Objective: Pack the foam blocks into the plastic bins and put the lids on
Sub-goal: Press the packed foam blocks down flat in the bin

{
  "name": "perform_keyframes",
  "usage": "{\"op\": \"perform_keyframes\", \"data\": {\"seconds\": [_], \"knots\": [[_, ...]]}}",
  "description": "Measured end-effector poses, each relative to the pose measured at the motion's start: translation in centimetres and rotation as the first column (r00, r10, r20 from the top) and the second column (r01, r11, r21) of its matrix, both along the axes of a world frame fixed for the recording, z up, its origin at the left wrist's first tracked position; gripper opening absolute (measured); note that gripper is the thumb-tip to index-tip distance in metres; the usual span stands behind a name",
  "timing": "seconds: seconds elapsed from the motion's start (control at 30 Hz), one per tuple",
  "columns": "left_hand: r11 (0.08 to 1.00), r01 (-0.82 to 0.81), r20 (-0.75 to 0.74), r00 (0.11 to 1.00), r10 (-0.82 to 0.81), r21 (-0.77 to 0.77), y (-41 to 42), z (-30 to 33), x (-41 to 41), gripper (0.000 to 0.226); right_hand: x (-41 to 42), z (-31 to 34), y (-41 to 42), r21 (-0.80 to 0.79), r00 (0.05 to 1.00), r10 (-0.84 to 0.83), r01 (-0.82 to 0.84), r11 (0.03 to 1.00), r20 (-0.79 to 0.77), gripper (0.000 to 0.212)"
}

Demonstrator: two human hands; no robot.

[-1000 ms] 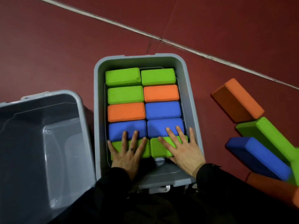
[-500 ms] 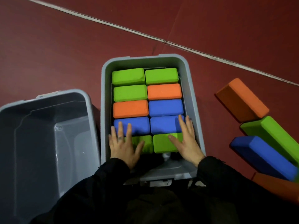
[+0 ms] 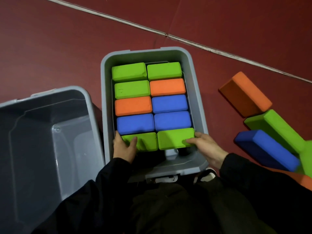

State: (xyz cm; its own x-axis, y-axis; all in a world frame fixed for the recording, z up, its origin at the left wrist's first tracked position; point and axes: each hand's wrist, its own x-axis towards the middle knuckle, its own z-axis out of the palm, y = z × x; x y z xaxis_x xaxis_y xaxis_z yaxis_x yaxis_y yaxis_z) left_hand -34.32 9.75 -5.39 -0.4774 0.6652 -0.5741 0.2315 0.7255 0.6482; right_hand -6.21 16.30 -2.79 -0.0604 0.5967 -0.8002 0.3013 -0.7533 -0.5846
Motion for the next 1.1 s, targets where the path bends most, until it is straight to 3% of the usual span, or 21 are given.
{"op": "perform_keyframes", "data": {"seconds": [0.07,0.17,0.2,0.27,0.33,0.4,0.5,0.57,0.63,0.7,0.73,0.8,0.83,0.87,0.97,1.1], "knots": [[0.996,-0.072,0.066,0.995,0.075,-0.057,1.1,0.4,-0.6,0.072,0.1,0.8,0.8,-0.06,0.998,0.003,-0.006,0.998,-0.055,0.027],[0.996,-0.037,0.049,0.998,0.041,-0.076,1.7,0.8,-1.2,0.076,-0.4,0.4,1.5,-0.083,1.0,0.004,-0.005,0.997,-0.015,0.096],[0.998,-0.01,0.04,0.999,0.012,-0.061,1.8,0.8,-1.2,0.085,-0.5,-0.1,1.4,-0.085,0.998,-0.023,0.017,0.996,-0.061,0.113],[0.99,0.113,0.03,0.993,-0.11,-0.084,1.4,1.0,-1.0,0.092,-0.9,-0.7,0.9,-0.089,0.995,-0.007,-0.003,0.996,-0.104,0.125],[0.966,0.228,-0.011,0.973,-0.231,-0.121,1.0,1.9,-0.8,0.084,-1.3,0.2,0.7,-0.069,0.987,0.083,-0.094,0.993,-0.138,0.121],[0.961,0.254,-0.077,0.962,-0.263,-0.111,0.5,2.4,-1.2,0.079,-1.1,1.1,0.6,-0.073,0.983,0.101,-0.113,0.991,-0.152,0.097],[0.952,0.296,-0.192,0.932,-0.307,-0.084,-0.1,3.0,-0.6,0.076,-0.5,1.5,0.3,-0.028,0.991,0.029,-0.033,0.999,-0.128,0.129],[0.91,0.408,-0.295,0.862,-0.412,-0.078,-0.5,3.3,0.2,0.075,-0.3,2.0,0.6,0.098,0.996,0.049,-0.041,0.994,-0.078,0.106],[0.796,0.578,-0.365,0.712,-0.6,-0.182,-1.7,3.2,0.8,0.078,-0.2,2.6,0.8,0.213,0.981,0.192,-0.196,0.957,0.041,0.078],[0.606,0.706,-0.357,0.495,-0.792,-0.367,-3.0,2.7,1.0,0.084,0.2,2.6,0.8,0.278,0.856,0.468,-0.515,0.811,0.221,0.077],[0.522,0.732,-0.329,0.41,-0.851,-0.437,-3.2,2.4,1.0,0.087,0.3,2.5,0.9,0.272,0.718,0.609,-0.693,0.667,0.337,0.082],[0.464,0.741,-0.334,0.333,-0.882,-0.486,-2.7,2.0,0.8,0.087,0.3,1.6,0.6,0.159,0.385,0.755,-0.92,0.357,0.531,0.091],[0.471,0.738,-0.379,0.308,-0.872,-0.484,-2.2,1.8,0.5,0.084,0.2,1.4,0.5,0.114,0.285,0.753,-0.956,0.272,0.593,0.089],[0.482,0.74,-0.432,0.285,-0.856,-0.468,-1.7,1.6,0.1,0.08,0.3,1.1,0.7,0.107,0.247,0.727,-0.966,0.235,0.64,0.083],[0.494,0.741,-0.495,0.251,-0.832,-0.454,-1.7,1.2,-0.3,0.077,0.4,1.2,0.7,0.141,0.259,0.667,-0.964,0.227,0.699,0.067],[0.471,0.712,-0.477,0.215,-0.852,-0.52,-2.3,1.4,1.1,0.078,0.2,1.1,0.1,0.107,0.206,0.666,-0.977,0.187,0.717,0.07]]}}
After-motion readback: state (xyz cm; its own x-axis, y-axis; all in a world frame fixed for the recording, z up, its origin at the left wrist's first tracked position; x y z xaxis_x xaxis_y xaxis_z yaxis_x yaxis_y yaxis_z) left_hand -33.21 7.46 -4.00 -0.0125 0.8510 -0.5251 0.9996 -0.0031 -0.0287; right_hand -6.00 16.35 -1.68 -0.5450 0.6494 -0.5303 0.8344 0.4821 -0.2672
